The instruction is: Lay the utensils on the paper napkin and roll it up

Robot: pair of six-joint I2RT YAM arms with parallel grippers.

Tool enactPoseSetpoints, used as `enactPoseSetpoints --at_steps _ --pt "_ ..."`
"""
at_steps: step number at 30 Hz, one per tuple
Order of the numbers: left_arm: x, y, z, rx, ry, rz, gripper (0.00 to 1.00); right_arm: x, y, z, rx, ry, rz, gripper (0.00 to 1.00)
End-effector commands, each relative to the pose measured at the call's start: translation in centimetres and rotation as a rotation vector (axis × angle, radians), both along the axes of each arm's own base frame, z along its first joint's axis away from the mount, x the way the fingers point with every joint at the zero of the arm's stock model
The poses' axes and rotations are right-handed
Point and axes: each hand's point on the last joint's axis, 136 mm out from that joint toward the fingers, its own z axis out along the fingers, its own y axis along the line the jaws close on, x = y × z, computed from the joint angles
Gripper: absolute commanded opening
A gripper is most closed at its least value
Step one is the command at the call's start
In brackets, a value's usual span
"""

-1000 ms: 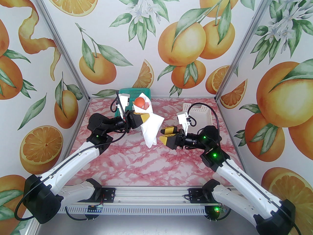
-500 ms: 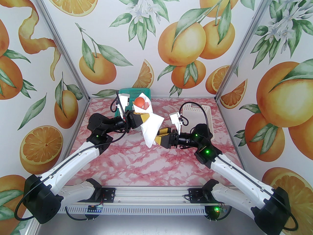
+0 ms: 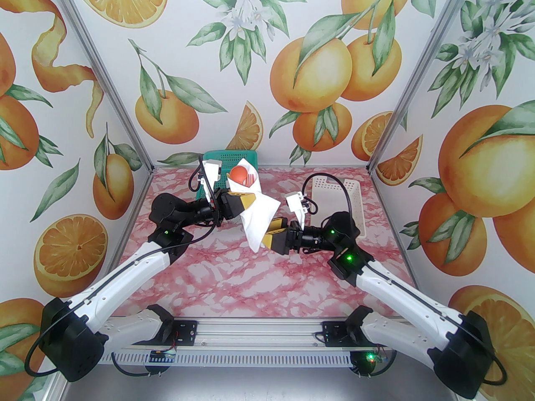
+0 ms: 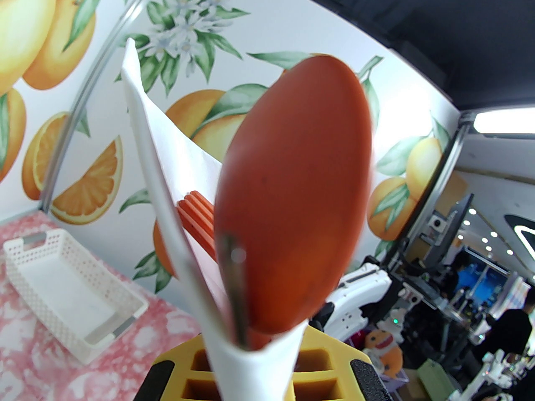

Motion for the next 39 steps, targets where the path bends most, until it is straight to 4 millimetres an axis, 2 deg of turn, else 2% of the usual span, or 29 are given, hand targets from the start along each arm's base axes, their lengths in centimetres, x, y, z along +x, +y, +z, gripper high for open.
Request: enactPoseSetpoints --at_steps 1,9,18,21,24,29,31,33,35,39 --pt "-1.0 0.4 2.2 -0.038 -0.069 -0.005 0.0 -0.1 0.3 0.7 0.019 -0.029 0.019 0.72" --pt "-1.0 0.4 2.2 -0.039 -0.067 -0.007 0.0 0.1 1.1 0.9 0.026 -0.032 0.033 0.69" --pt "-1.0 0.3 2.1 -0.035 -0.063 0.0 0.0 0.7 2.1 0.6 0.023 -0.024 0.032 0.59" --pt "-0.7 0.3 1.5 -0.013 -0.059 0.024 0.0 0.4 2.3 1.5 0.072 -0.047 0.049 0.58" --pt "-0.5 0.2 1.0 -0.004 -0.05 0.03 0.0 0.5 2.5 1.6 0.079 -0.043 0.038 0.54" --pt "-0.3 0.3 0.8 0.008 -0.051 0.046 0.0 1.4 2.4 0.6 0.032 -0.035 -0.021 0.41" --pt "-0.3 0.4 0.8 0.022 -0.054 0.062 0.0 2.1 2.1 -1.0 -0.047 -0.009 -0.076 0.35" --pt "-0.2 0.5 0.7 0.03 -0.053 0.078 0.0 2.3 1.5 -1.7 -0.094 -0.008 -0.11 0.33" --pt "-0.1 0.7 0.8 0.029 -0.055 0.091 0.0 2.2 0.7 -2.0 -0.113 -0.004 -0.126 0.38" --pt "-0.1 0.8 1.1 0.019 -0.057 0.095 0.0 0.9 -1.0 -2.1 -0.113 -0.003 -0.095 0.62"
